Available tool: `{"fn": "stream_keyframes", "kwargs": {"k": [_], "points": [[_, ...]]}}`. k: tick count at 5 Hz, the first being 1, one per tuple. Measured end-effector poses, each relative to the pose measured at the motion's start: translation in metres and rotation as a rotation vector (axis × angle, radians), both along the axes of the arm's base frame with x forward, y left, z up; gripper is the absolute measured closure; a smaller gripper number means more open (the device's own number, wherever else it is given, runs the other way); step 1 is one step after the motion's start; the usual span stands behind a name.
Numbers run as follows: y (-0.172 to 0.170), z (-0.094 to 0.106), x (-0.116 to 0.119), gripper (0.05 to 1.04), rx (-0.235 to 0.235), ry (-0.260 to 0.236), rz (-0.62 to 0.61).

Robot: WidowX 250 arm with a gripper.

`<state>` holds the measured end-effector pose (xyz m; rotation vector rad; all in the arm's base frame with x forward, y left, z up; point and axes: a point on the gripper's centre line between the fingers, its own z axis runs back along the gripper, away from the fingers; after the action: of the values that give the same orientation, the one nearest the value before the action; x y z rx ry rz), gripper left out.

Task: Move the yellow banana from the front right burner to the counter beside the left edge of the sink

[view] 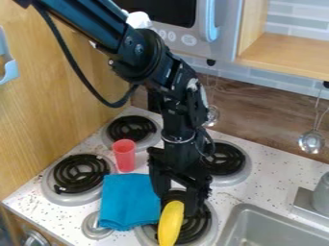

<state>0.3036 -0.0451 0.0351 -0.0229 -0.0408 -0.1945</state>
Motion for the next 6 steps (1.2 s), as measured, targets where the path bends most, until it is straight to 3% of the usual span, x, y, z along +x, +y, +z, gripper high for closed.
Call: {"fn": "stream_keyframes", "kwargs": {"k": [1,2,4,5,6], "points": [[0.001,-0.009,-0.005,0.082,0.004,0.030,0.002],[0.007,-0.021,-0.030,0.082,0.025,0.063,0.014],[0.012,-0.045,0.009,0.082,0.085,-0.004,0.144],[0.010,-0.054,0.024,0.082,0.076,-0.060,0.178],[0.003,-0.067,0.034,0.118,0.069,-0.066,0.185]]}}
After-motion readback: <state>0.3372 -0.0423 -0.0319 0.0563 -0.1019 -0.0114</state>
